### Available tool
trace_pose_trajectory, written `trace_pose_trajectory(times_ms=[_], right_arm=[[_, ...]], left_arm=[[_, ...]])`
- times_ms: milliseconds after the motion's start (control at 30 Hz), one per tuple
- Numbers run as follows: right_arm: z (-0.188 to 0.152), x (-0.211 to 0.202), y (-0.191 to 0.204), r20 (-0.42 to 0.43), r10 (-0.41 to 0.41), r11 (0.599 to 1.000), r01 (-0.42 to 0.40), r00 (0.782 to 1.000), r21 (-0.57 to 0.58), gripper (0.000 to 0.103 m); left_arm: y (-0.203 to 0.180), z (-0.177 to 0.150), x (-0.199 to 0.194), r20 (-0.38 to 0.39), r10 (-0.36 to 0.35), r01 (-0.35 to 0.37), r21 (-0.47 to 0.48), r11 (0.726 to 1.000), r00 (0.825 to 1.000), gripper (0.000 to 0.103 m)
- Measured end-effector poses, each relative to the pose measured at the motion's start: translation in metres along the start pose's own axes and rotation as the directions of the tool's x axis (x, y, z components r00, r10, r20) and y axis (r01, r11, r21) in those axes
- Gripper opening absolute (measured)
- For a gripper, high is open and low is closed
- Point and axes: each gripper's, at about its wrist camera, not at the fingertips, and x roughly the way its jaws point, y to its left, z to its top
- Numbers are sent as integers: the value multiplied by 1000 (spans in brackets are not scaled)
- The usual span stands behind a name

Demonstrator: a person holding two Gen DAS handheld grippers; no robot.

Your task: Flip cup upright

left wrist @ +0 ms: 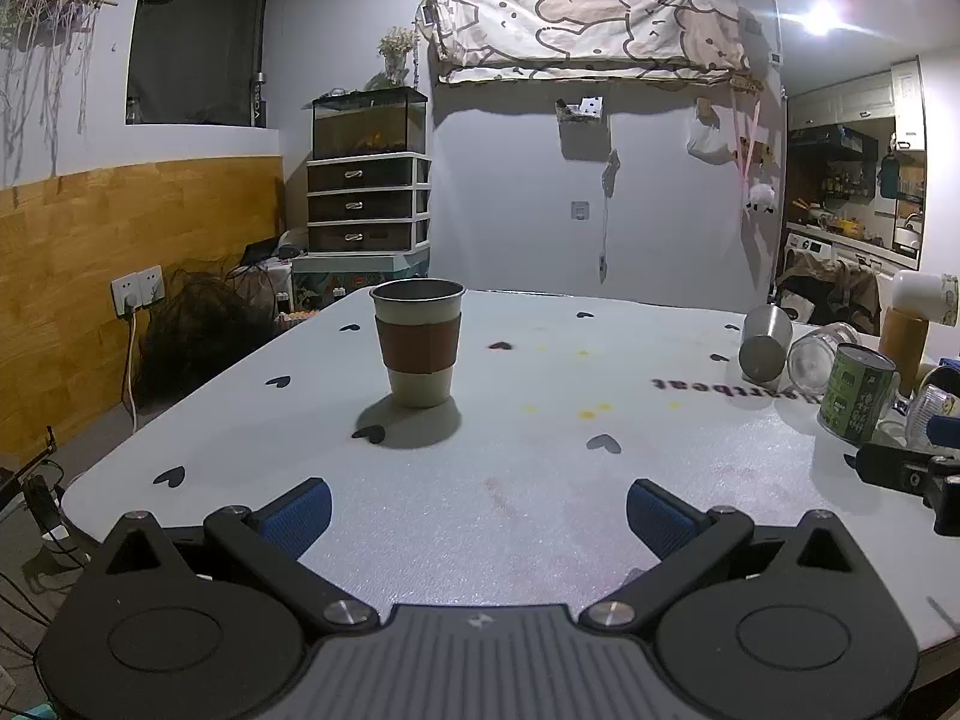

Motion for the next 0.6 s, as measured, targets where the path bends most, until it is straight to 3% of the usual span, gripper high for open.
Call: trace_pose_trajectory(times_ms=[600], right_arm=[[-2,3,1,-9,-2,1000,2,1000,4,103]], left_arm=[[0,-2,0,-2,1,-1,-2,1000,1000,103]])
